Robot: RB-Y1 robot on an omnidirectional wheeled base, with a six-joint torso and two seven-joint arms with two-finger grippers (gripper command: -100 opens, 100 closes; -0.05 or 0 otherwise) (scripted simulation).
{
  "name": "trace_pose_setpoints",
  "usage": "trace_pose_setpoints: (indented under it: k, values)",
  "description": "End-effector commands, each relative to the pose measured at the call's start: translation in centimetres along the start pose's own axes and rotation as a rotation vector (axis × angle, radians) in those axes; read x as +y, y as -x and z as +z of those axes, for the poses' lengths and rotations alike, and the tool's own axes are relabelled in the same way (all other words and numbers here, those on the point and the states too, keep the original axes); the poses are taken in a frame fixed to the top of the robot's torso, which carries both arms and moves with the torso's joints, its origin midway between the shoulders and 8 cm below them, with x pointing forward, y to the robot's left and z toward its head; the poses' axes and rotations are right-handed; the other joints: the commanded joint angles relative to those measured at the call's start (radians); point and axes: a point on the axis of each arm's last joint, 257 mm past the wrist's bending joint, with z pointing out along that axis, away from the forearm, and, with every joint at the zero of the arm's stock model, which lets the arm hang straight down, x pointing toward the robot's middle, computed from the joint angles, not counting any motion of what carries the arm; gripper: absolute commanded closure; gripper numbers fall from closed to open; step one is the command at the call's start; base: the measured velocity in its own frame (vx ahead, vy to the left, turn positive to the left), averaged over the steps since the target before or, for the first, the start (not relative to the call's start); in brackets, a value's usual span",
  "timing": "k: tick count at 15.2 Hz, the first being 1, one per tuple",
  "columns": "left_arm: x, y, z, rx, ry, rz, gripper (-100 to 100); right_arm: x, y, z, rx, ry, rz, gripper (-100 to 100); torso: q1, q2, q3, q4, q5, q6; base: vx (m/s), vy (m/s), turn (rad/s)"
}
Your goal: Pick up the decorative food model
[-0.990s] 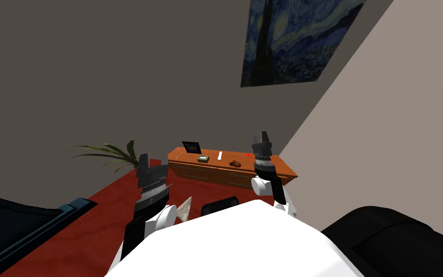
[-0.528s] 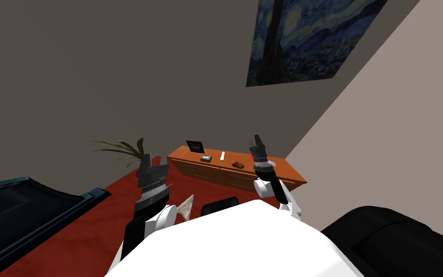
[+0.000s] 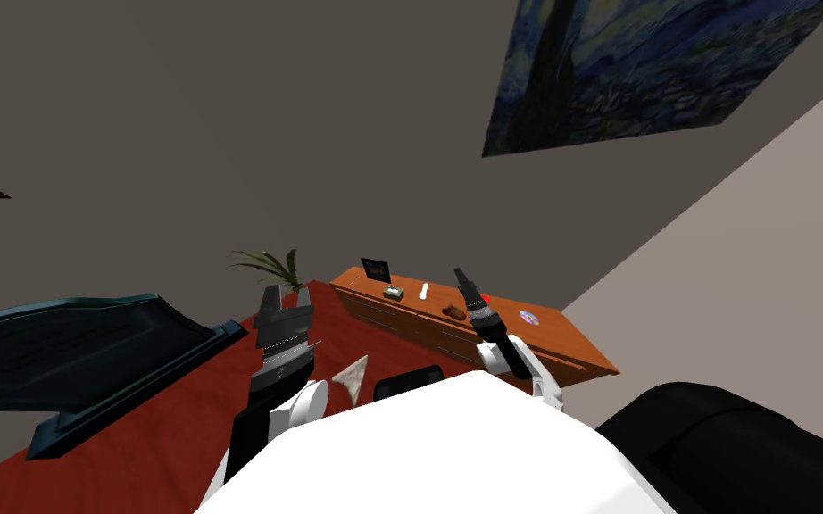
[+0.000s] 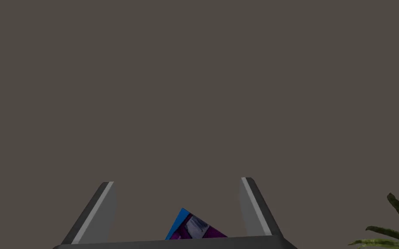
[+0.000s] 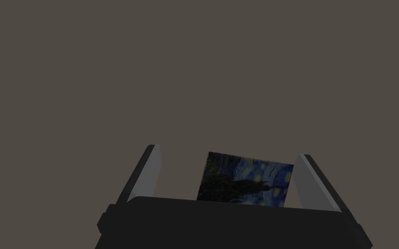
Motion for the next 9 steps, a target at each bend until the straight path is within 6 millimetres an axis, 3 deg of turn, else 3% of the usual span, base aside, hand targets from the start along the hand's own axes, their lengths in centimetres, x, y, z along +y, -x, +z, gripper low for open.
trace_pose_setpoints:
  k: [1,2,3,6,9]
  values:
    - [0.0,0.0,0.0,0.000,0.000,0.000,0,-1.2,-1.0,-0.7,0.041,-0.032,-0.040,-100,0.000,0.000,0.000,0.000,0.000,0.000,0.043,0.006,0.163]
    - [0.0,0.0,0.0,0.000,0.000,0.000,0,-3.1,-2.1,-1.8,0.091,-0.072,-0.086,-100,0.000,0.000,0.000,0.000,0.000,0.000,0.044,0.004,0.253]
    - [0.0,0.0,0.0,0.000,0.000,0.000,0,-3.1,-2.1,-1.8,0.091,-0.072,-0.086,-100,0.000,0.000,0.000,0.000,0.000,0.000,0.044,0.003,0.246]
    - [0.0,0.0,0.0,0.000,0.000,0.000,0,-6.7,-4.1,-4.3,0.195,-0.149,-0.181,-100,0.000,0.000,0.000,0.000,0.000,0.000,0.051,0.005,0.267]
    - [0.0,0.0,0.0,0.000,0.000,0.000,0,-9.2,-5.3,-6.2,0.256,-0.200,-0.232,-100,0.000,0.000,0.000,0.000,0.000,0.000,0.049,0.001,0.259]
